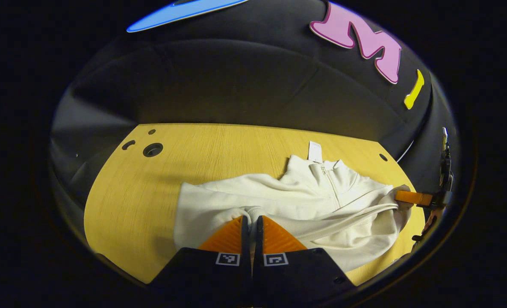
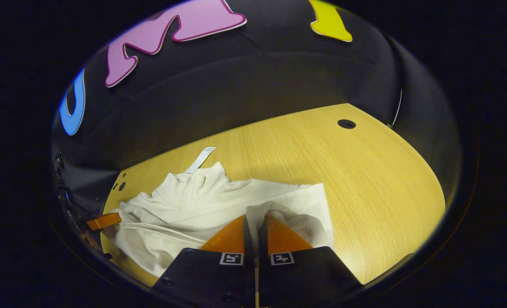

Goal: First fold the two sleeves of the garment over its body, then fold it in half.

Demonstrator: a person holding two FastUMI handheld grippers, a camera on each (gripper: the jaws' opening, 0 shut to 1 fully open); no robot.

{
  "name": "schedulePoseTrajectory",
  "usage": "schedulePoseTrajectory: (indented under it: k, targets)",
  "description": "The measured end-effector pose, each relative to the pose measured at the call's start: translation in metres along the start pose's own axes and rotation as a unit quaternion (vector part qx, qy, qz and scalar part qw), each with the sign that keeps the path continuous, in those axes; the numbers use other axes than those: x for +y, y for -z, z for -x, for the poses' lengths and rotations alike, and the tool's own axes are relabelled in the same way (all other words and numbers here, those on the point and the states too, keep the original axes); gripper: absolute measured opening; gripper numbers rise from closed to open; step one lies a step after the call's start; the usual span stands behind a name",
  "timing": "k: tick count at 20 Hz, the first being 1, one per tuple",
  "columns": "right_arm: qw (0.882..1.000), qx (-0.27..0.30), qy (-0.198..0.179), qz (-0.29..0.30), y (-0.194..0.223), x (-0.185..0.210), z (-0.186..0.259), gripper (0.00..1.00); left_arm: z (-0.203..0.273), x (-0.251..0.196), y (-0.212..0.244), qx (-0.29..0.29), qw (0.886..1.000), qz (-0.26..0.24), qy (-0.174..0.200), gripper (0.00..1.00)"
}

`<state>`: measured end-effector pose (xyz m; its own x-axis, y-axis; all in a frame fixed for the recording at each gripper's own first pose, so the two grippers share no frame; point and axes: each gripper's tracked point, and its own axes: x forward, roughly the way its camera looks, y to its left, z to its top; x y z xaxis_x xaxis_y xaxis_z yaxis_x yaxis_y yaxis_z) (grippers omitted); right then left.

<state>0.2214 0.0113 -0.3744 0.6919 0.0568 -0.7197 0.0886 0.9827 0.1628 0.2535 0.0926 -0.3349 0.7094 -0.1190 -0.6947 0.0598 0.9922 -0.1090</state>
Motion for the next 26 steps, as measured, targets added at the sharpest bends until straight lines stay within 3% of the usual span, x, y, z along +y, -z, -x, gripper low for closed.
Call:
schedulePoseTrajectory:
  k: [7,9,12,15,16,17,18,19,20,22,26]
  targets:
    - [0.999,0.031,0.003,0.018,0.021,-0.004,-0.016,0.09,-0.023,0.003,0.014,0.021,1.0,-0.009,-0.018,0.08]
    - [0.999,0.031,0.001,0.018,0.023,-0.002,-0.018,0.07,-0.025,0.003,0.015,0.023,1.0,-0.006,-0.013,0.13]
    - [0.999,0.042,0.003,0.022,0.023,-0.006,-0.009,0.25,-0.024,0.003,0.015,0.021,1.0,-0.001,-0.009,0.24]
    - [0.999,0.035,-0.001,0.025,0.019,-0.003,-0.005,0.6,-0.014,0.01,0.01,0.015,0.999,-0.008,-0.029,0.3]
    - [0.999,0.031,0.001,0.029,0.016,-0.004,0.001,0.71,-0.011,0.011,0.005,0.006,0.999,-0.007,-0.032,0.43]
    - [0.999,0.028,0.005,0.034,0.014,-0.006,0.008,0.78,-0.003,0.011,-0.001,-0.009,0.999,-0.005,-0.033,0.51]
    - [0.999,0.024,0.008,0.037,0.01,-0.006,0.015,0.82,0.005,0.012,-0.007,-0.021,0.999,-0.005,-0.035,0.66]
    - [0.999,0.019,0.012,0.039,0.006,-0.006,0.025,0.96,0.013,0.014,-0.013,-0.037,0.999,-0.007,-0.034,0.72]
    - [0.999,0.011,0.018,0.04,0.0,-0.008,0.031,1.0,0.023,0.015,-0.02,-0.052,0.998,-0.01,-0.035,0.82]
    - [0.999,-0.007,0.024,0.038,-0.012,-0.008,0.049,0.98,0.043,0.016,-0.03,-0.079,0.996,-0.011,-0.033,0.87]
    - [0.998,-0.032,0.034,0.044,-0.025,-0.007,0.086,0.98,0.076,0.015,-0.028,-0.095,0.995,0.013,-0.023,0.87]
